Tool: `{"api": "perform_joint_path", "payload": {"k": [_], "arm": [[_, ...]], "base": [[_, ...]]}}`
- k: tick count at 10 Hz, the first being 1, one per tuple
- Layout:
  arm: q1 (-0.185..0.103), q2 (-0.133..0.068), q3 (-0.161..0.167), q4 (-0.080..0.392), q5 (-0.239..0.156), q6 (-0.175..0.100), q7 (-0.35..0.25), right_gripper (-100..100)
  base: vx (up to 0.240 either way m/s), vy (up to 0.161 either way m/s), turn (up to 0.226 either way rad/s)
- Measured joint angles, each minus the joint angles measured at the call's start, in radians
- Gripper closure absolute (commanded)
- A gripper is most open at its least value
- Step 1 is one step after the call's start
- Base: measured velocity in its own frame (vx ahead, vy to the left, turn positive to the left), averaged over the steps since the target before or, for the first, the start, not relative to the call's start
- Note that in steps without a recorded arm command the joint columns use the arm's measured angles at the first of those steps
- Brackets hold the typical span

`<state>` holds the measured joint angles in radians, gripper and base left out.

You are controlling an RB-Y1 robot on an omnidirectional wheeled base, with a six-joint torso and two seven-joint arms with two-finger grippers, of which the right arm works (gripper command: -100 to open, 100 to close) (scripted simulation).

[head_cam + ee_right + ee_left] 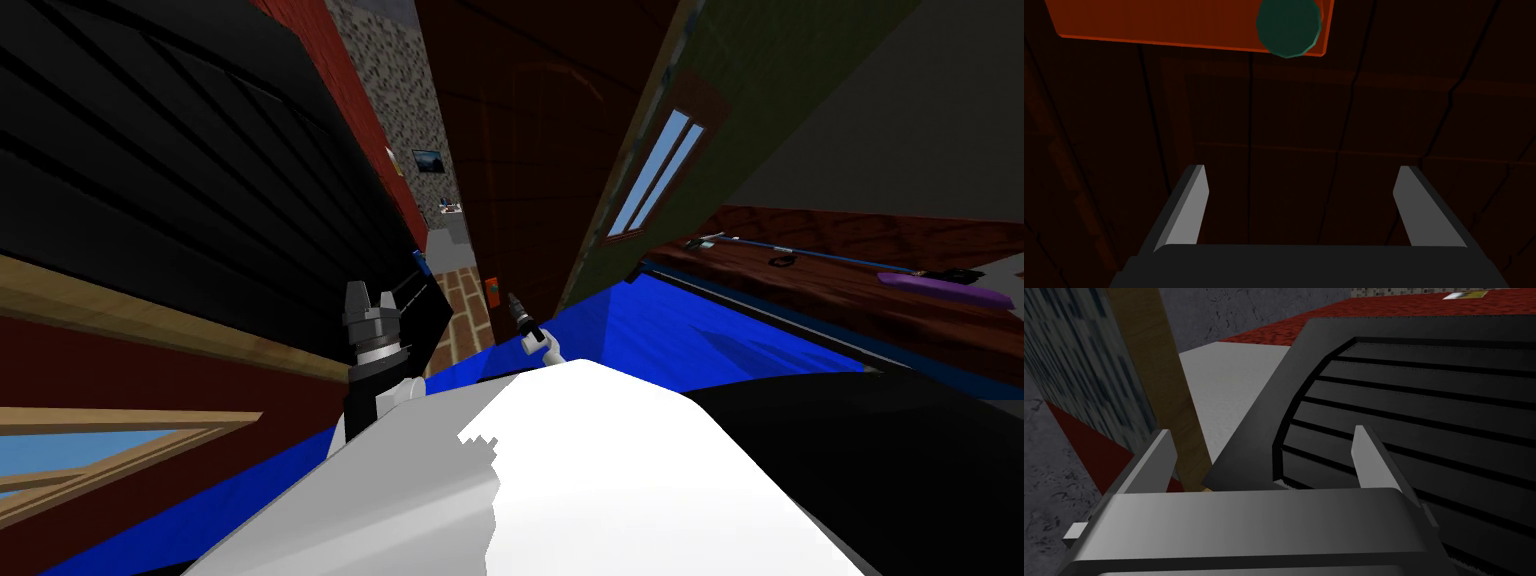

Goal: Push the door open

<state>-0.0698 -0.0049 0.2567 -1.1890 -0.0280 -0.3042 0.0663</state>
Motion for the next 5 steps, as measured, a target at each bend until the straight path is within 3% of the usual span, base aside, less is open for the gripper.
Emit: {"api": "perform_joint_path", "payload": {"k": [2,4,5], "arm": [[-0.006,-0.018,-0.006,0.000,0.000,0.002,0.001,-100],[-0.011,-0.005,-0.013,0.003,0.002,0.002,0.006,-100],[-0.012,0.009,-0.015,0.002,0.002,0.003,0.007,-100]], "base": [[0.231,-0.029,0.025],[0.195,0.072,0.013],[0.130,0.178,0.011]]}}
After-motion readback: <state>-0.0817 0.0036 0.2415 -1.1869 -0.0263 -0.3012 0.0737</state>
